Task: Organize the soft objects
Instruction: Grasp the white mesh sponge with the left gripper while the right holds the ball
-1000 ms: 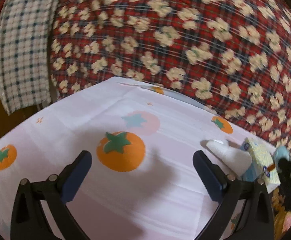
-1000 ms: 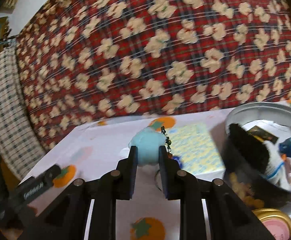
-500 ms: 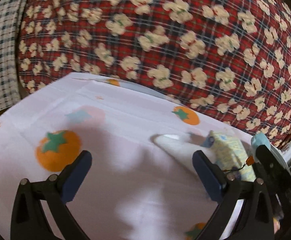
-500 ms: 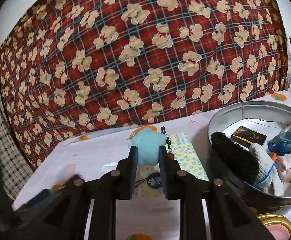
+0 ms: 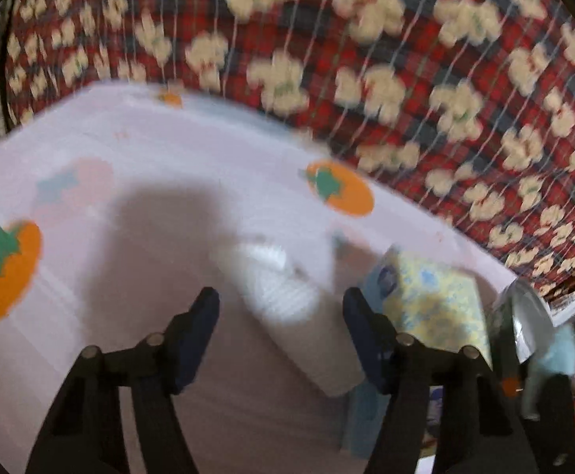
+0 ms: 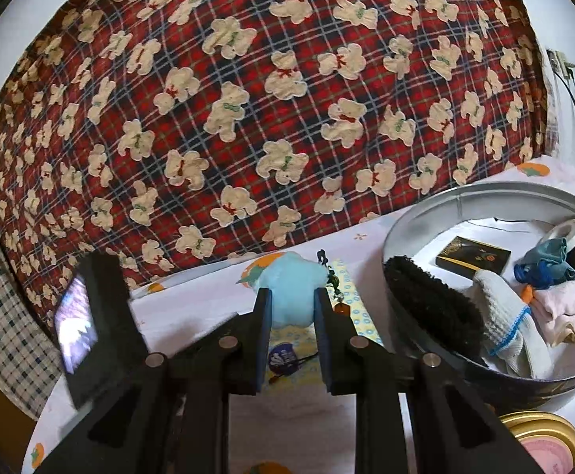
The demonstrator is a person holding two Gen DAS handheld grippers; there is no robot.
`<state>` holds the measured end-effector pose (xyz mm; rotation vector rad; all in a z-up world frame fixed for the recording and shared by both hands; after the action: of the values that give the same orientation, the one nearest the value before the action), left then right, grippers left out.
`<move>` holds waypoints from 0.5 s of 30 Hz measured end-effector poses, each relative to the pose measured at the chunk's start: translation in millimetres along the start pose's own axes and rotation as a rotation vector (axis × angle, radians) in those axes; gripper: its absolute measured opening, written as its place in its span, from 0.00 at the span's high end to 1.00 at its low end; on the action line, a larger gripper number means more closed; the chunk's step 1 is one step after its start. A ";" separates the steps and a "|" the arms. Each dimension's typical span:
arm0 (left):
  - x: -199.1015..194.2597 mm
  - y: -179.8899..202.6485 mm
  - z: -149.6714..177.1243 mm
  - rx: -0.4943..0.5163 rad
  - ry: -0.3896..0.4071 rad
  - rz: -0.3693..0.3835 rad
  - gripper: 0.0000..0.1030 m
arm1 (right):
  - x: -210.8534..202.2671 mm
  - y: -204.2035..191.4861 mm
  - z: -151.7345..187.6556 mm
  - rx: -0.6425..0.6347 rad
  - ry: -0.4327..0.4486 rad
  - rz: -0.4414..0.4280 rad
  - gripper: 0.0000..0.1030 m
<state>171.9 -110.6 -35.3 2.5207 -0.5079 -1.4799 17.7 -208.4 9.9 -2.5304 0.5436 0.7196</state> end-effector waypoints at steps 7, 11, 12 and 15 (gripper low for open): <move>17.8 5.0 9.2 0.059 -0.036 -0.066 0.39 | 2.6 7.6 -1.8 0.044 -0.019 -0.005 0.77; 17.4 3.5 9.2 0.059 -0.037 -0.069 0.70 | 2.3 7.4 -1.1 0.038 -0.017 -0.003 0.77; 17.0 2.5 9.2 0.057 -0.035 -0.069 0.73 | 2.2 7.3 -0.8 0.036 -0.015 -0.002 0.78; 18.7 2.2 8.0 0.062 -0.040 -0.060 0.79 | 2.0 7.3 -0.4 0.037 -0.016 -0.001 0.78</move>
<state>172.9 -119.6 -53.7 2.5800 -0.4955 -1.5624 15.9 -215.1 6.8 -2.4884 0.5449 0.7229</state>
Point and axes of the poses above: each gripper's, at about its wrist camera, not at the fingertips, and x roughly the way its jaws point, y to its right, z to its underside, the point moved 2 cm from there along x, roughly the way its jaws point, and after that the axes turned 11 degrees about -y, right-handed, at the moved point
